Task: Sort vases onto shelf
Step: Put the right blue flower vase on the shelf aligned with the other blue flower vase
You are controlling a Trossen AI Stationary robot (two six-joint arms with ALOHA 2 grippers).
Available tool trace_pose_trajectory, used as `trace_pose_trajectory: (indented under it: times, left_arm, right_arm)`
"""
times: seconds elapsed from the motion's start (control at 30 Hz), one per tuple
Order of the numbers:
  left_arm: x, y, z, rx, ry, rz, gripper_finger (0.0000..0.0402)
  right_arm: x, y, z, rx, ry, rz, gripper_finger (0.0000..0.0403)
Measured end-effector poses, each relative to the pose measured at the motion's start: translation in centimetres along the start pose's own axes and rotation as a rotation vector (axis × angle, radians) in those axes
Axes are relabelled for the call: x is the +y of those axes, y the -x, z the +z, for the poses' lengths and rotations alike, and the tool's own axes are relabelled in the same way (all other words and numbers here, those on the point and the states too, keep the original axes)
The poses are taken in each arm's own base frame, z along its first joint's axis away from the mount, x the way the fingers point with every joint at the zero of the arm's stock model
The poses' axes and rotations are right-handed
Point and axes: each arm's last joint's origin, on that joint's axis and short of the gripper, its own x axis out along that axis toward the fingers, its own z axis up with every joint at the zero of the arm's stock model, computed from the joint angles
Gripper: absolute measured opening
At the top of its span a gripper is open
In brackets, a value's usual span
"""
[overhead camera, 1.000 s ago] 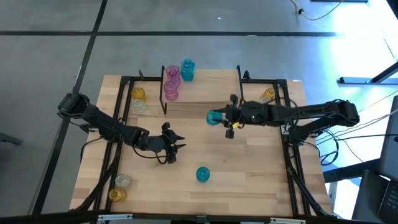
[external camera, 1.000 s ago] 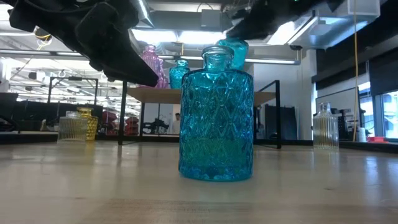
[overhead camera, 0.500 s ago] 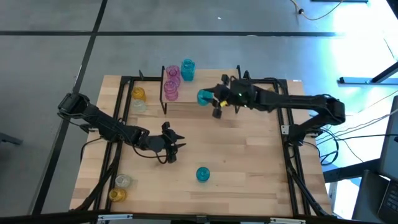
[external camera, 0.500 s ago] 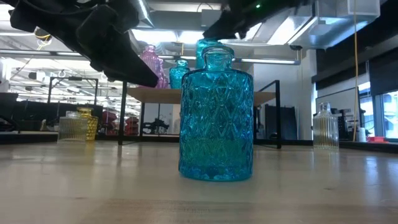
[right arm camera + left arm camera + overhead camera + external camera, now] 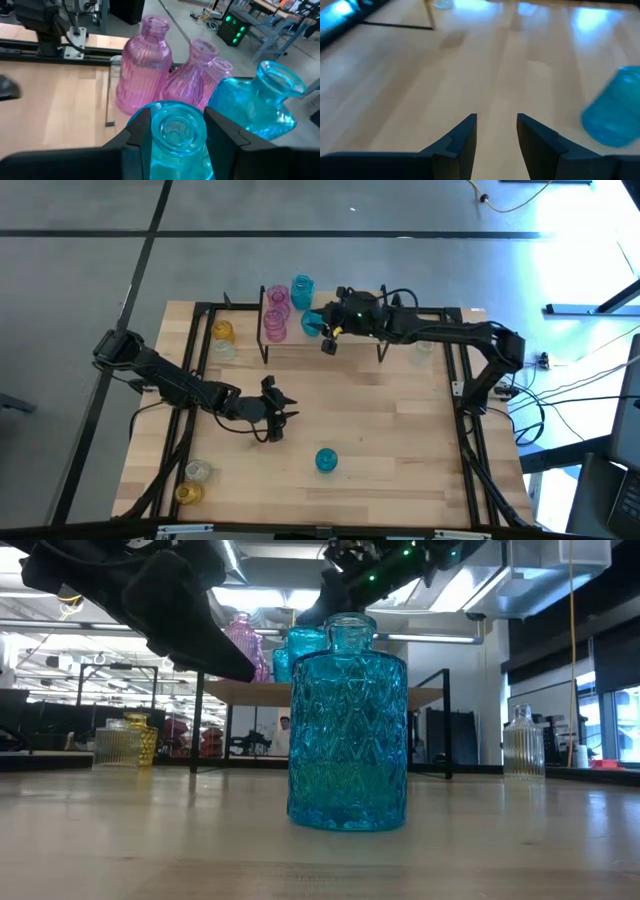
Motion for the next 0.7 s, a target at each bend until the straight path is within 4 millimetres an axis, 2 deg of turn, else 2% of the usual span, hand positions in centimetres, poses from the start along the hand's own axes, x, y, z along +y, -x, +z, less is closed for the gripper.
trace_pose_trajectory:
  times: [0.17,0.4,0.7]
  left_arm:
    - [-0.2,0.0,0.0,0.021,-0.022,-0.080,0.0133]
    - [-0.2,0.0,0.0,0.015,-0.028,-0.075,0.0133]
    - [-0.1,0.0,0.1,-0.002,-0.051,-0.037,0.0133]
  right_arm:
    - [0.2,-1.0,-0.4,-0.003,0.023,0.001,0.0124]
    - [0.1,-1.6,-0.7,-0.015,0.020,-0.005,0.0124]
    - [-0.5,-1.7,0.2,-0.124,0.011,-0.022,0.0124]
